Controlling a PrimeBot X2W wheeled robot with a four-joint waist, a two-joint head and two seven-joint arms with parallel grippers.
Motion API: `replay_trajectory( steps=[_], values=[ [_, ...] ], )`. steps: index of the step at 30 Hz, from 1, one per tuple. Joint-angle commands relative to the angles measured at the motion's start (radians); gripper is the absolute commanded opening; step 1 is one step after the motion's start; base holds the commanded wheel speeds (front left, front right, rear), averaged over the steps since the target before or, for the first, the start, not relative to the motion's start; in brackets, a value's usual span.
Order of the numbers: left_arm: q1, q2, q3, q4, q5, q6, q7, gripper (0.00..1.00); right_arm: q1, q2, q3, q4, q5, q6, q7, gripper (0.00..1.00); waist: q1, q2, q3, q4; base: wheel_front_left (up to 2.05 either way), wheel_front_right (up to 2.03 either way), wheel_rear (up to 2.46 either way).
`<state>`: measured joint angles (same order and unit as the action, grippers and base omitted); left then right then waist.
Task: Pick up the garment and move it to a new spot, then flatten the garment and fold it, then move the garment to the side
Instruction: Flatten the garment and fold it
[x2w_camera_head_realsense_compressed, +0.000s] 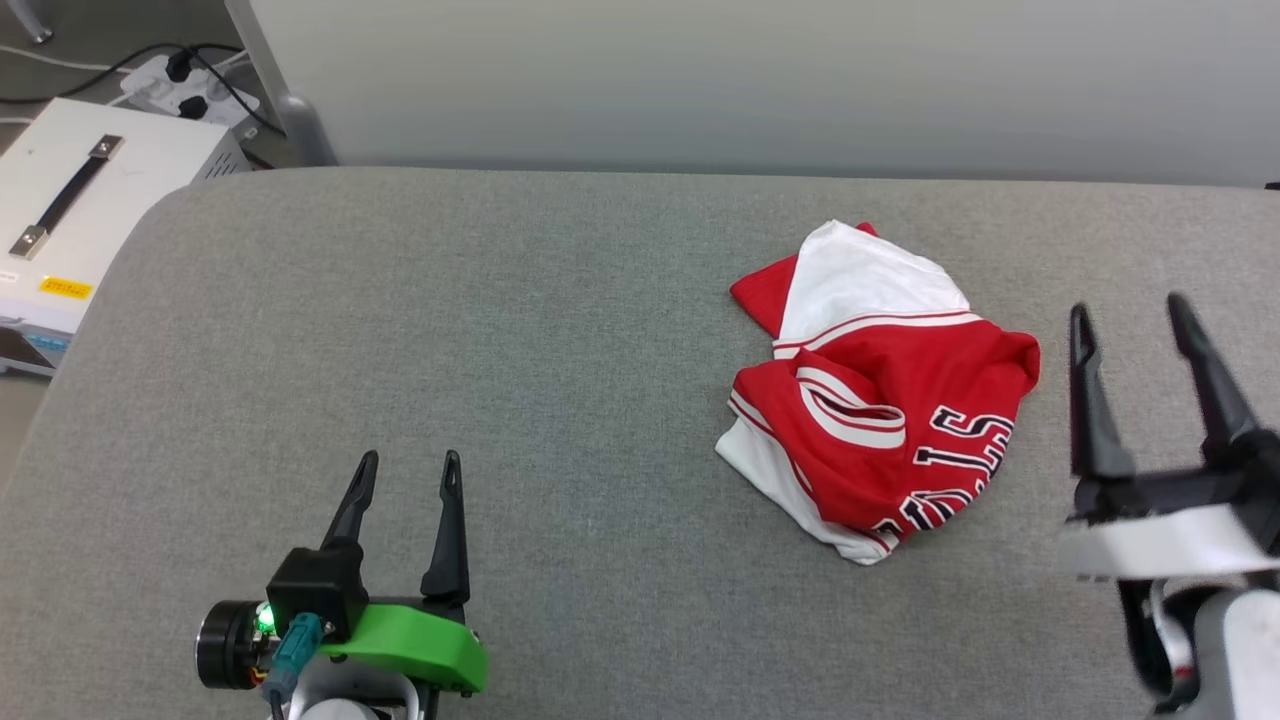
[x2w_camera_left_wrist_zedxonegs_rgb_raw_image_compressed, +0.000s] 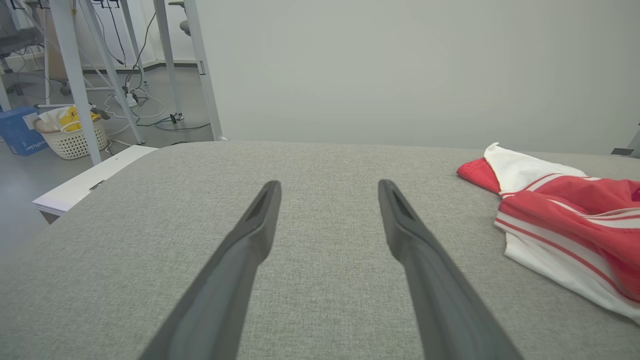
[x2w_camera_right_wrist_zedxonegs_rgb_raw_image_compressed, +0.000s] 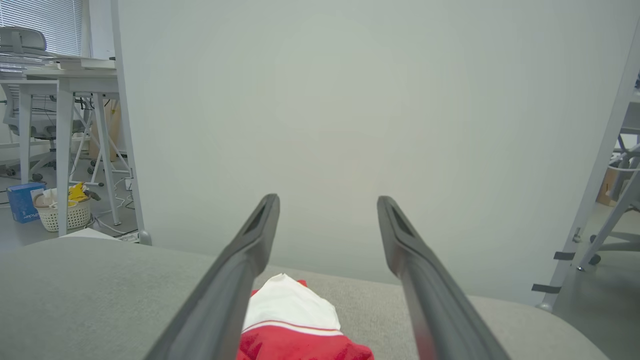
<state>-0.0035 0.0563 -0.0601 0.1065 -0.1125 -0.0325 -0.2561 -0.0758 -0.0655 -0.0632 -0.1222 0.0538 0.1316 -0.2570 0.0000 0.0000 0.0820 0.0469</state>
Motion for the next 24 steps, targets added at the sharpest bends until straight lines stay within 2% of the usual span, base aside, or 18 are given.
replay_trajectory(
  steps=[1,8,13,14,16,20,24],
  values=[
    [-0.024,-0.006,-0.003,-0.006,0.006,-0.006,-0.006,1.00,-0.063,-0.030,-0.009,-0.012,-0.006,-0.001,-0.005,1.00,0.0000,0.0000,0.030,0.010,0.00,0.00,0.00],
    [-0.083,-0.006,-0.020,-0.018,-0.004,0.001,-0.006,1.00,-0.324,-0.195,0.027,0.052,0.046,-0.001,-0.005,1.00,0.0000,0.0000,0.109,0.038,0.00,0.00,0.00],
    [-0.121,-0.006,-0.040,-0.033,-0.020,0.012,-0.006,1.00,-0.518,-0.382,0.178,0.278,0.085,-0.001,0.001,1.00,0.0000,0.0000,0.173,0.066,0.00,0.00,0.00],
    [-0.125,-0.006,-0.041,-0.035,-0.022,0.013,-0.006,1.00,-0.546,-0.400,0.202,0.307,0.103,-0.001,0.010,1.00,0.0000,0.0000,0.181,0.069,0.00,0.00,0.00],
    [-0.140,-0.006,-0.047,-0.042,-0.027,0.017,-0.006,1.00,-0.630,-0.458,0.290,0.378,0.155,-0.001,0.067,1.00,0.0000,0.0000,0.209,0.078,0.00,0.00,0.00],
    [-0.167,-0.006,-0.057,-0.056,-0.038,0.026,-0.006,1.00,-0.778,-0.550,0.491,0.475,0.314,-0.001,0.251,1.00,0.0000,0.0000,0.259,0.093,0.00,0.00,0.00],
    [-0.196,-0.006,-0.070,-0.071,-0.055,0.037,-0.006,1.00,-0.893,-0.633,0.703,0.532,0.508,-0.001,0.505,1.00,0.0000,0.0000,0.303,0.112,0.00,0.00,0.00]
  ],
)
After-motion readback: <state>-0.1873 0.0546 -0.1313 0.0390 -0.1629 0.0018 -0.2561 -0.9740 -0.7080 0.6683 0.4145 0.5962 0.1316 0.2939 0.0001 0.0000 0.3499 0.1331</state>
